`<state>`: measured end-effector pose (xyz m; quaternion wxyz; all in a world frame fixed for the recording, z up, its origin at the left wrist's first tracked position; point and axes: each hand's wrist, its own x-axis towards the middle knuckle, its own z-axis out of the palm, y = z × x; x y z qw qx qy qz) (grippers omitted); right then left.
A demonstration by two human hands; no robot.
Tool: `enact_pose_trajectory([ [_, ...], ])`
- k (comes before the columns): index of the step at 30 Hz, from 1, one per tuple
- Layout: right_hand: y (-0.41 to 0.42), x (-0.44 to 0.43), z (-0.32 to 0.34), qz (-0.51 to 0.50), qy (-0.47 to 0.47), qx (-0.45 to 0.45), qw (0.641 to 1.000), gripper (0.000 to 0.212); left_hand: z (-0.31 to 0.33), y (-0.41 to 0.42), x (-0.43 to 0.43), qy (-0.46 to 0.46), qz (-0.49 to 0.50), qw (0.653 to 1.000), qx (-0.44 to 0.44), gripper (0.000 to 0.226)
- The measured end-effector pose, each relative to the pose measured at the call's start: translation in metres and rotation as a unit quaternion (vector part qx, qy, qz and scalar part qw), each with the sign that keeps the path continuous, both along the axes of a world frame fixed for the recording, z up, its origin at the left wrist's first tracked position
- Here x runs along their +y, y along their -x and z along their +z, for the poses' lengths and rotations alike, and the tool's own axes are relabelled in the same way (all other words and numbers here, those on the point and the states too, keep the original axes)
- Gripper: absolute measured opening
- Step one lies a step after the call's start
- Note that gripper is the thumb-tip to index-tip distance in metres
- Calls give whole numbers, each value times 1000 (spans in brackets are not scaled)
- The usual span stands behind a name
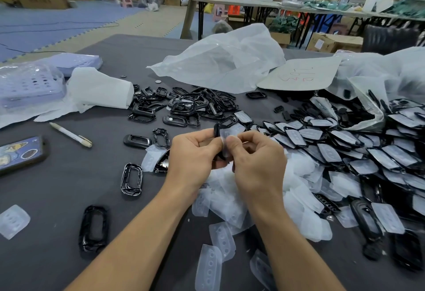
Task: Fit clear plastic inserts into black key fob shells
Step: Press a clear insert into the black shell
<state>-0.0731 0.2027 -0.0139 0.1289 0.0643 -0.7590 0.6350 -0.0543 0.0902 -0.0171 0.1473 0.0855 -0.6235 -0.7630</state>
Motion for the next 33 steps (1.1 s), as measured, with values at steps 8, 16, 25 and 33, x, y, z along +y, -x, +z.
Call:
enact_pose_trajectory([
  [8,7,4,1,-7,27,3,1000,22,0,-1,-5,-41,-67,996,-45,21],
  [16,12,7,0,28,53,8,998,21,4,-3,-13,-123,-177,976,-41,37],
  [25,14,8,1,64,79,32,994,16,5,-2,-17,-107,-191,975,-44,38],
  [33,19,12,-4,64,73,38,995,14,5,-2,-15,-97,-193,974,-60,32],
])
